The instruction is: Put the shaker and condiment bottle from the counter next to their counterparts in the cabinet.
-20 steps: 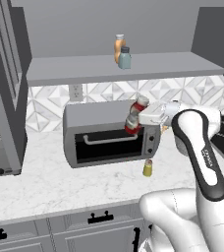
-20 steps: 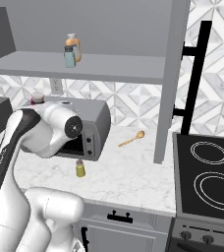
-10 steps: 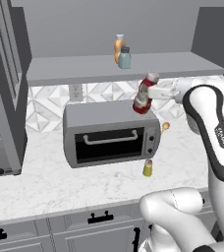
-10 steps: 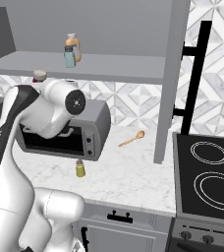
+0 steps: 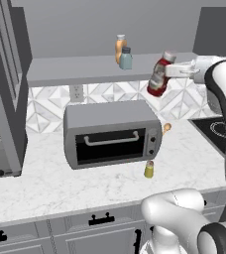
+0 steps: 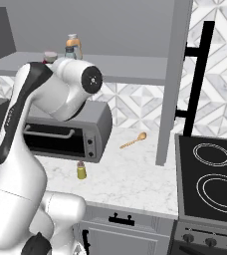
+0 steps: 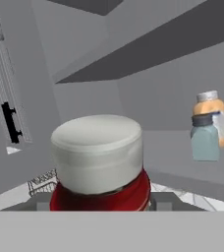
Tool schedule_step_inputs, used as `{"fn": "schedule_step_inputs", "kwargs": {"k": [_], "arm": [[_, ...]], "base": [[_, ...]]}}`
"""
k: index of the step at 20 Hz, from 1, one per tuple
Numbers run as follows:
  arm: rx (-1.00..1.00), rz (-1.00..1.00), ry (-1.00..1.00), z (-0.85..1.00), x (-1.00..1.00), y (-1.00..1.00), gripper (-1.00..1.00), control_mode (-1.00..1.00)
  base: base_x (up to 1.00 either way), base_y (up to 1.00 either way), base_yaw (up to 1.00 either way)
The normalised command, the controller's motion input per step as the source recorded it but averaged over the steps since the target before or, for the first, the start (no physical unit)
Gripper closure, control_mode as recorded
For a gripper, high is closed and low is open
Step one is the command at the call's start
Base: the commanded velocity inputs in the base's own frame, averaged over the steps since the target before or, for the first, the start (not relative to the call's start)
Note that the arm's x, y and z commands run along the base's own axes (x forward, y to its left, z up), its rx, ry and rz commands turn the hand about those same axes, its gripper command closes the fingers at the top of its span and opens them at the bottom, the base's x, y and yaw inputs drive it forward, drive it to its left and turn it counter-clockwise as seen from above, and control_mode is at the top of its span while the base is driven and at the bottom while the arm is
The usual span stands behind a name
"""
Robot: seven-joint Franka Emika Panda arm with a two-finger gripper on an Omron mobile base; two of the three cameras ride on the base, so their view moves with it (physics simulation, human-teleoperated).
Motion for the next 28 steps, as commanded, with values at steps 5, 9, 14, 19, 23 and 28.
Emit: {"fn": "schedule_step_inputs", "kwargs": {"k": [5,9,14,19,23,28], "arm": [[-0.17,-0.11,-0.02,0.02,0.24,-0.16,1.0,-1.0],[-0.21,-0.21,-0.09,-0.01,0.29,-0.18,1.0,-1.0],[-0.07,-0.17,-0.03,0.1,0.27,-0.26,1.0,-1.0],[0.04,-0.11,-0.01,-0.02,0.35,-0.18,1.0,-1.0],[0.17,-0.04,0.0,0.0,0.62,-0.21,1.0,-1.0],[0.18,0.0,0.0,0.0,0.7,-0.05,1.0,-1.0]], "base": [[0.0,0.0,0.0],[0.0,0.0,0.0],[0.0,0.0,0.0],[0.0,0.0,0.0],[0.0,0.0,0.0],[0.0,0.0,0.0]]}}
